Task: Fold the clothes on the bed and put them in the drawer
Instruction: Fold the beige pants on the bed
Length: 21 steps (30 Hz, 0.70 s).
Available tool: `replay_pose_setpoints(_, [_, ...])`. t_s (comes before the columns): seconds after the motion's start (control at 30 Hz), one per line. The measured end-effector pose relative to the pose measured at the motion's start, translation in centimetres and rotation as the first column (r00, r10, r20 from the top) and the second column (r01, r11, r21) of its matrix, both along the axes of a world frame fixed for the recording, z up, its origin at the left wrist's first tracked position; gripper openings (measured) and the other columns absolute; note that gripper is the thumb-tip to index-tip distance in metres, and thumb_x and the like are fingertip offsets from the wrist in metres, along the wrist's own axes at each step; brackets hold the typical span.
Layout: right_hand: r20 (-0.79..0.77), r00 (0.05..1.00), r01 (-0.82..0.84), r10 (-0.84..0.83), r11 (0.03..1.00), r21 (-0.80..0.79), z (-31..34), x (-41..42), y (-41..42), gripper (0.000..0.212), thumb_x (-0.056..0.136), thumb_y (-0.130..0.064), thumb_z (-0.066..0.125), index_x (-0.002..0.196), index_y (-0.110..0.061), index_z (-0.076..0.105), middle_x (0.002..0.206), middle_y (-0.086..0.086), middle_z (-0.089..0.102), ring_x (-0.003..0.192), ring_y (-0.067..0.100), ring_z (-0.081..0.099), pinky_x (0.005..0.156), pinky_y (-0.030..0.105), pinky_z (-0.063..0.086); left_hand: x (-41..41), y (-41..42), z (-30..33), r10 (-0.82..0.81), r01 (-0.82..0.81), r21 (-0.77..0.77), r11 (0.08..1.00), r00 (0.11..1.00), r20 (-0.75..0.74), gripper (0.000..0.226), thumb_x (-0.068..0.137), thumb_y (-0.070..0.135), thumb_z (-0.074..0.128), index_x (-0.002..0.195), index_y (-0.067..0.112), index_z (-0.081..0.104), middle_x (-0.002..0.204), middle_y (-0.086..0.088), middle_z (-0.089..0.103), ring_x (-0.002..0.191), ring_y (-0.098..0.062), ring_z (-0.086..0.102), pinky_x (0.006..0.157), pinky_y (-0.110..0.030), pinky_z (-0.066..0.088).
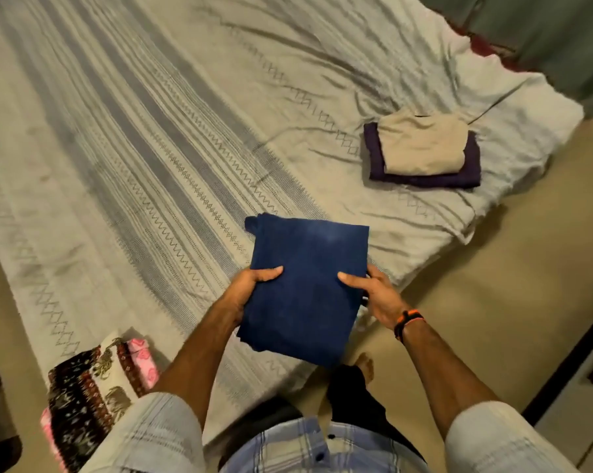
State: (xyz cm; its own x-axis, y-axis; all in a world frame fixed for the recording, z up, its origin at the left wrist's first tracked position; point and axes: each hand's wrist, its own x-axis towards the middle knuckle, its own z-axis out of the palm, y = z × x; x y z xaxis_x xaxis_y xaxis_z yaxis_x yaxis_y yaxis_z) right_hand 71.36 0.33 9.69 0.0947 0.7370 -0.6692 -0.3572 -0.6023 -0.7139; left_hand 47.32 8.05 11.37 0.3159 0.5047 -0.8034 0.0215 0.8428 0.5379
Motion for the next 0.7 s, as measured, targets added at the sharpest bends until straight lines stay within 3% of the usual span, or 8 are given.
replay_pose_setpoints(0.07, [0.057, 0.997, -0.06, 0.061, 0.998, -0.014, -0.1, 2.5, -0.3, 0.055, 0.077, -0.018, 0.081, 0.126, -0.032, 0.061, 0.121, -0.011, 0.068, 0.109, 0.017, 0.065, 0.088, 0.041, 0.053, 3.1, -0.5, 0.2, 0.048, -0.048, 0.0, 0.999, 0.998, -0.033, 0.045, 0.078, 0.022, 0.076, 0.119, 0.009, 0.065, 0.109, -0.014, 0.073, 0.103, -0.036, 0.068, 0.094, -0.05, 0.052])
replay_pose_setpoints(0.17, [0.079, 0.996, -0.034, 0.034, 0.999, 0.006, -0.5, 6.5, -0.5, 0.058, 0.08, -0.012, 0.079, 0.13, -0.032, 0.057, 0.119, -0.012, 0.068, 0.106, 0.011, 0.066, 0.074, 0.027, 0.054, 7.1, -1.3, 0.2, 0.101, -0.099, 0.022, 0.995, 0.993, -0.06, 0.041, 0.079, 0.018, 0.075, 0.118, 0.009, 0.065, 0.105, -0.012, 0.074, 0.099, -0.033, 0.07, 0.083, -0.042, 0.055])
replay_pose_setpoints(0.33, [0.139, 0.99, -0.029, 0.027, 0.999, 0.014, -1.1, 11.7, 1.5, 0.061, 0.082, -0.01, 0.078, 0.136, -0.022, 0.053, 0.123, 0.0, 0.067, 0.112, 0.021, 0.065, 0.096, 0.045, 0.053, 12.3, -0.5, -0.3, 0.152, -0.144, 0.074, 0.987, 0.983, -0.105, 0.047, 0.077, 0.022, 0.079, 0.121, 0.015, 0.063, 0.106, -0.008, 0.075, 0.099, -0.029, 0.071, 0.088, -0.045, 0.056])
replay_pose_setpoints(0.5, [0.177, 0.984, -0.04, 0.036, 0.999, 0.016, -1.7, 14.6, 6.2, 0.057, 0.083, -0.003, 0.074, 0.133, -0.022, 0.056, 0.12, 0.0, 0.068, 0.11, 0.02, 0.065, 0.096, 0.044, 0.053, 15.5, 2.8, -1.2, 0.217, -0.201, 0.118, 0.972, 0.965, -0.147, 0.044, 0.077, 0.021, 0.081, 0.117, 0.018, 0.063, 0.106, -0.004, 0.075, 0.097, -0.025, 0.071, 0.08, -0.039, 0.057])
replay_pose_setpoints(0.7, [0.176, 0.984, -0.031, 0.031, 1.0, 0.0, -2.6, 16.7, 14.4, 0.058, 0.085, 0.004, 0.068, 0.136, -0.021, 0.054, 0.119, -0.003, 0.067, 0.108, 0.016, 0.065, 0.089, 0.035, 0.054, 17.8, 10.0, -2.7, 0.253, -0.233, 0.141, 0.962, 0.955, -0.151, 0.039, 0.078, 0.021, 0.081, 0.113, 0.026, 0.063, 0.108, -0.001, 0.074, 0.098, -0.024, 0.07, 0.087, -0.043, 0.057])
